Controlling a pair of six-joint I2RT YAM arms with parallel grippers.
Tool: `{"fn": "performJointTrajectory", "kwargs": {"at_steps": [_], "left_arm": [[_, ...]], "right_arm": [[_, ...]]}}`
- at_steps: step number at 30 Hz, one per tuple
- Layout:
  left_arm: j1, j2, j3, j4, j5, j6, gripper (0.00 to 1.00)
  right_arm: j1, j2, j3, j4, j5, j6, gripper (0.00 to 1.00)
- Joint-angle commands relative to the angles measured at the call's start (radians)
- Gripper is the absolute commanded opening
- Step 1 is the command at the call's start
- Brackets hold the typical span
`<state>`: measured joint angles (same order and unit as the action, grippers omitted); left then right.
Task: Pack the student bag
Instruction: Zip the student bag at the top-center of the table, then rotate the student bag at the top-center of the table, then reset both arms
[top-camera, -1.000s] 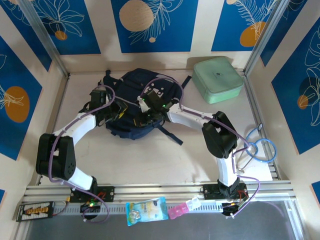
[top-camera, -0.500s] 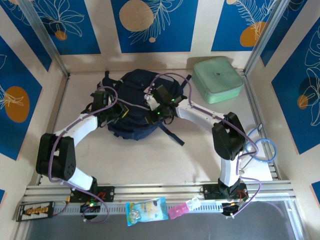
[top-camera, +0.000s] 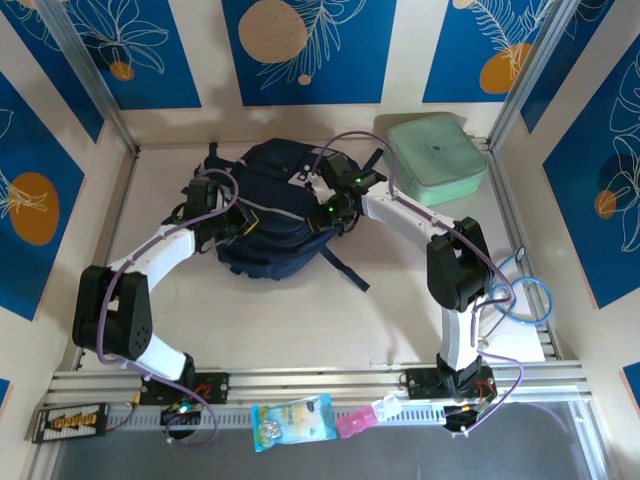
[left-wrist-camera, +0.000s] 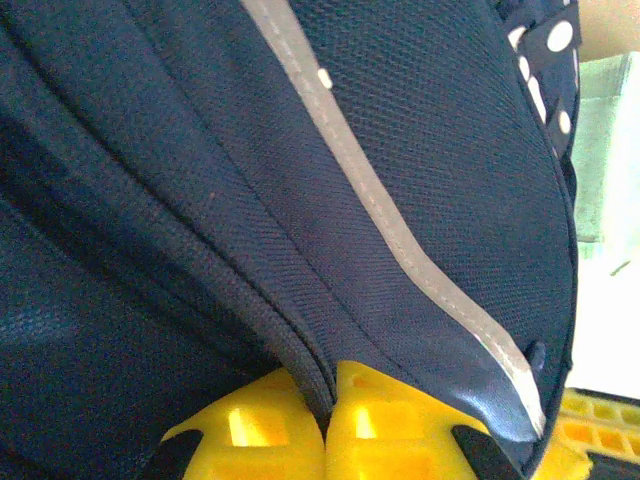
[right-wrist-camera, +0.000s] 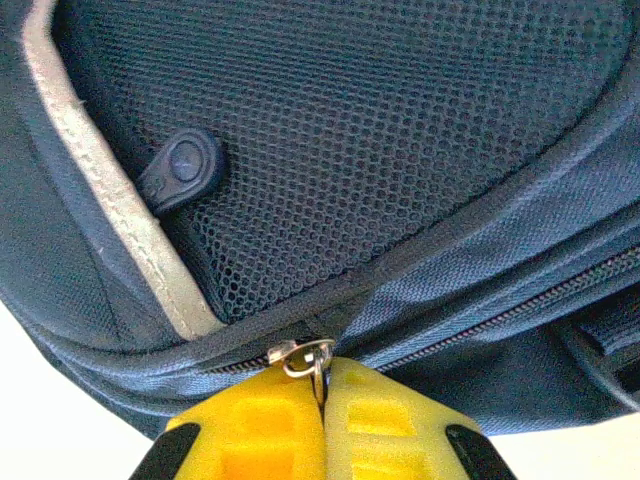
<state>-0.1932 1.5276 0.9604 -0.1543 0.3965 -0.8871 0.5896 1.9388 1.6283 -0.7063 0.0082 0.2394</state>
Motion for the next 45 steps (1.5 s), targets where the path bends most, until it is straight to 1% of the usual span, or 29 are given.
{"fn": "performJointTrajectory", "kwargs": {"at_steps": [1, 4, 6, 10, 13, 18, 21, 23, 24, 25, 27, 29, 30, 32, 33, 34, 35, 36, 38, 39, 41, 42, 43, 45], "left_arm": [[0.01, 0.009, 0.016, -0.101, 0.0, 0.105, 0.0], [0.011, 0.018, 0.03, -0.115, 0.037, 0.148, 0.0], [0.009, 0.025, 0.035, -0.115, 0.063, 0.167, 0.0], [-0.022, 0.031, 0.036, -0.108, 0.114, 0.207, 0.0], [-0.079, 0.032, 0.047, -0.137, 0.111, 0.239, 0.0], [-0.227, 0.047, 0.063, -0.148, 0.072, 0.25, 0.0], [-0.304, 0.064, 0.076, -0.114, 0.047, 0.238, 0.03], [-0.322, 0.073, 0.088, -0.098, 0.03, 0.222, 0.07], [-0.326, 0.075, 0.09, -0.089, 0.027, 0.215, 0.15], [-0.324, 0.072, 0.096, -0.088, 0.022, 0.212, 0.24], [-0.324, 0.056, 0.112, -0.099, 0.022, 0.23, 0.37], [-0.321, 0.03, 0.132, -0.127, 0.019, 0.25, 0.5], [-0.317, 0.015, 0.146, -0.147, 0.019, 0.266, 0.54], [-0.302, -0.018, 0.173, -0.194, 0.009, 0.287, 0.63], [-0.29, -0.039, 0.186, -0.216, 0.003, 0.298, 0.68], [-0.276, -0.057, 0.196, -0.23, -0.005, 0.308, 0.71], [-0.257, -0.079, 0.21, -0.255, -0.023, 0.316, 0.77], [-0.239, -0.101, 0.22, -0.271, -0.044, 0.327, 0.86], [-0.194, -0.151, 0.233, -0.294, -0.123, 0.355, 0.98], [-0.169, -0.175, 0.23, -0.294, -0.191, 0.365, 1.0], [-0.126, -0.218, 0.207, -0.274, -0.332, 0.365, 1.0], [-0.102, -0.237, 0.181, -0.239, -0.378, 0.374, 1.0], [-0.075, -0.259, 0.145, -0.193, -0.434, 0.382, 1.0], [-0.046, -0.296, 0.073, -0.121, -0.599, 0.378, 1.0]], "right_arm": [[-0.072, 0.012, 0.052, -0.038, 0.116, 0.114, 0.0], [-0.089, 0.018, 0.068, -0.051, 0.106, 0.156, 0.0], [-0.09, 0.014, 0.062, -0.05, 0.101, 0.147, 0.0], [-0.101, -0.038, -0.02, -0.037, 0.096, 0.116, 0.0], [-0.131, -0.114, -0.129, -0.02, 0.101, 0.101, 0.0], [-0.218, -0.244, -0.305, 0.012, 0.063, 0.132, 0.0], [-0.263, -0.283, -0.363, 0.034, 0.029, 0.128, 0.0], [-0.274, -0.292, -0.368, 0.026, 0.03, 0.122, 0.0], [-0.275, -0.298, -0.366, 0.022, 0.034, 0.121, 0.03], [-0.277, -0.307, -0.363, 0.019, 0.036, 0.123, 0.09], [-0.28, -0.344, -0.358, 0.018, 0.027, 0.112, 0.29], [-0.286, -0.397, -0.349, 0.012, -0.008, 0.077, 0.42], [-0.292, -0.427, -0.341, -0.001, -0.032, 0.05, 0.48], [-0.303, -0.481, -0.32, -0.032, -0.038, 0.013, 0.61], [-0.309, -0.51, -0.31, -0.043, -0.023, 0.002, 0.65], [-0.317, -0.537, -0.306, -0.045, -0.003, -0.004, 0.68], [-0.329, -0.568, -0.303, -0.039, 0.03, -0.007, 0.71], [-0.341, -0.595, -0.304, -0.028, 0.063, -0.006, 0.73], [-0.372, -0.657, -0.324, 0.029, 0.166, 0.007, 0.81], [-0.389, -0.686, -0.347, 0.072, 0.214, 0.013, 0.86], [-0.42, -0.736, -0.399, 0.165, 0.296, 0.024, 0.96], [-0.438, -0.751, -0.425, 0.21, 0.313, 0.025, 0.99], [-0.46, -0.762, -0.449, 0.252, 0.335, 0.035, 0.99], [-0.495, -0.768, -0.487, 0.304, 0.39, 0.068, 0.99]]}}
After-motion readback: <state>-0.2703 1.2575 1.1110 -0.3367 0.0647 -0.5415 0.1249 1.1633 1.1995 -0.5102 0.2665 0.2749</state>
